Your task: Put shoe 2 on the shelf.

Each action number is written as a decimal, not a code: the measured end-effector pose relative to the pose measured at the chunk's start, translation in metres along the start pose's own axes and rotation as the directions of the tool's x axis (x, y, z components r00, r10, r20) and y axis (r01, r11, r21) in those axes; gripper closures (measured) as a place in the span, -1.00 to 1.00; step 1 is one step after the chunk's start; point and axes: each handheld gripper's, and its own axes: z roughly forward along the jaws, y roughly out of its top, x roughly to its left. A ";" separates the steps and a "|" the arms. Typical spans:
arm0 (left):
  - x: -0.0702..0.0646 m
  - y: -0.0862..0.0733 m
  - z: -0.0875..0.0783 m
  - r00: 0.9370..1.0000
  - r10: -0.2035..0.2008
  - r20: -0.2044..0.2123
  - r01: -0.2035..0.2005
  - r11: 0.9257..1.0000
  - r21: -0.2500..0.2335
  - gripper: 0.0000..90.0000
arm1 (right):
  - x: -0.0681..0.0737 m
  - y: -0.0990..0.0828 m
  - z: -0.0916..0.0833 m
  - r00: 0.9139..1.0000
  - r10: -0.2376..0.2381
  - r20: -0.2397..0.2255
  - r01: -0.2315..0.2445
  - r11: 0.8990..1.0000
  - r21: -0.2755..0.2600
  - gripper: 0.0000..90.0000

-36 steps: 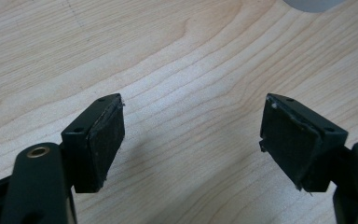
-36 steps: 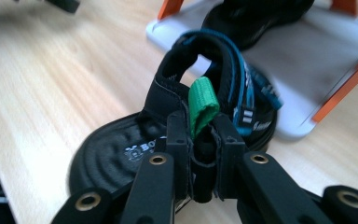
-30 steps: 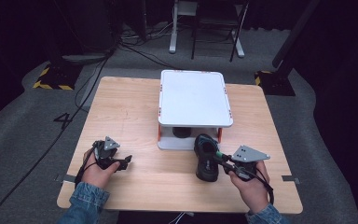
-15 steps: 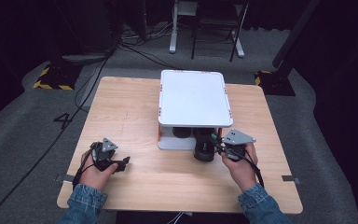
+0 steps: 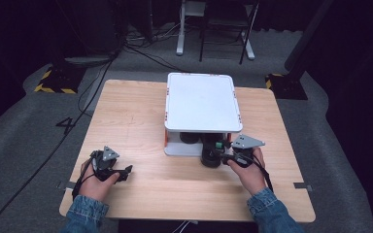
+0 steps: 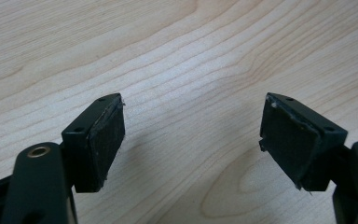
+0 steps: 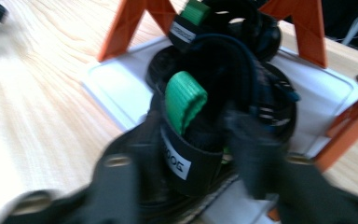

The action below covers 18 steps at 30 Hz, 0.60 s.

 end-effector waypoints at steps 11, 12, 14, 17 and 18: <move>0.001 0.003 0.002 1.000 0.006 0.008 -0.006 1.000 -0.009 -0.50 | 0.034 0.008 -0.046 0.999 0.021 0.037 -0.020 1.000 -0.020 0.08; 0.001 0.003 0.002 1.000 0.003 0.010 -0.003 1.000 -0.009 -0.50 | 0.041 0.005 -0.049 0.999 0.029 0.031 -0.029 1.000 0.004 0.07; 0.001 0.004 0.002 1.000 0.005 0.014 -0.005 1.000 0.001 -0.50 | 0.049 0.001 -0.050 0.999 0.039 0.007 -0.039 0.998 0.041 0.10; 0.000 0.005 0.004 1.000 0.009 0.016 -0.009 1.000 0.003 -0.50 | 0.059 -0.006 -0.047 0.999 0.033 0.007 -0.033 0.996 0.087 0.22; -0.001 0.005 0.004 1.000 0.013 0.017 -0.013 1.000 0.004 -0.50 | 0.060 -0.008 -0.044 1.000 0.031 0.006 -0.031 0.994 0.101 0.27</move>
